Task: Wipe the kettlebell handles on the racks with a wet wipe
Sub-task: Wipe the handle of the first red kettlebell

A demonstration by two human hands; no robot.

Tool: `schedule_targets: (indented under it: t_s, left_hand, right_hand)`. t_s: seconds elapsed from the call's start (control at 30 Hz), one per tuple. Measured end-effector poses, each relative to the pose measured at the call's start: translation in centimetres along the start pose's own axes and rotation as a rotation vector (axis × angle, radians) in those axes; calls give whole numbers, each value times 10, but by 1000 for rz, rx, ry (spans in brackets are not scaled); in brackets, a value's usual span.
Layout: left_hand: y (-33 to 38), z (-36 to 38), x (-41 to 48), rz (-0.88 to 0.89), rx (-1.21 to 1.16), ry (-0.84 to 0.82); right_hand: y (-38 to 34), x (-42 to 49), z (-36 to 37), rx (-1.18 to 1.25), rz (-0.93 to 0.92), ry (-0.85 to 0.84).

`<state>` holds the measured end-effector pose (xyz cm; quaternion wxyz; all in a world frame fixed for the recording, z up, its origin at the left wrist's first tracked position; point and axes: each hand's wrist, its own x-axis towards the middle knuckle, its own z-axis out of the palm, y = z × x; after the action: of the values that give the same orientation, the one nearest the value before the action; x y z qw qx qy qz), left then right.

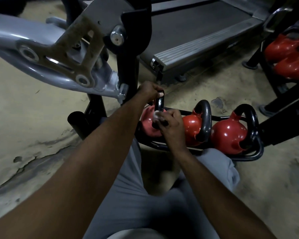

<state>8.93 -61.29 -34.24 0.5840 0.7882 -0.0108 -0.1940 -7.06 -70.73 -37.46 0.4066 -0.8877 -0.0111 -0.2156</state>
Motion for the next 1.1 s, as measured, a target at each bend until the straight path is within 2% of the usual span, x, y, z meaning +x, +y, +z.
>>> schedule_targets:
  t_s: [0.13, 0.17, 0.27, 0.3, 0.43, 0.53, 0.6, 0.67, 0.73, 0.83, 0.93, 1.0, 1.1]
  left_hand:
    - [1, -2, -2, -13, 8, -4]
    - [-1, -2, -1, -17, -4, -6]
    - [-3, -1, 3, -18, -4, -3]
    - [-3, 0, 3, -14, 3, -1]
    - [-2, 1, -1, 0, 20, 2]
    - [-2, 0, -2, 10, 31, 21]
    - [-4, 0, -2, 32, 67, 37]
    - [-8, 2, -5, 91, 114, 66]
    - [-14, 4, -15, 222, 209, 129]
    - [-20, 10, -32, 495, 489, 238]
    - [-18, 20, -40, 638, 610, 296]
    - [-9, 35, -42, 760, 680, 226]
    - [14, 74, -48, 801, 740, -48]
  right_hand:
    - [-13, 28, 9, -291, -46, -9]
    - [-16, 24, 14, -360, -108, -52]
    - [-11, 5, 21, -600, -445, -163]
    - [-8, 5, 18, -596, -440, -160]
    - [4, -17, 11, -331, -162, -119]
    - [7, -22, 2, 94, 118, -130]
    - [8, -16, -6, 295, 283, -103]
    - [13, -15, -6, 452, 423, -76]
    - [17, -20, -3, 564, 502, -72]
    - [19, -23, -13, 617, 573, -112]
    - [24, -32, -38, 599, 588, -117]
    - [36, -41, -59, 489, 568, -40]
    - [52, -45, -93, 294, 602, 90]
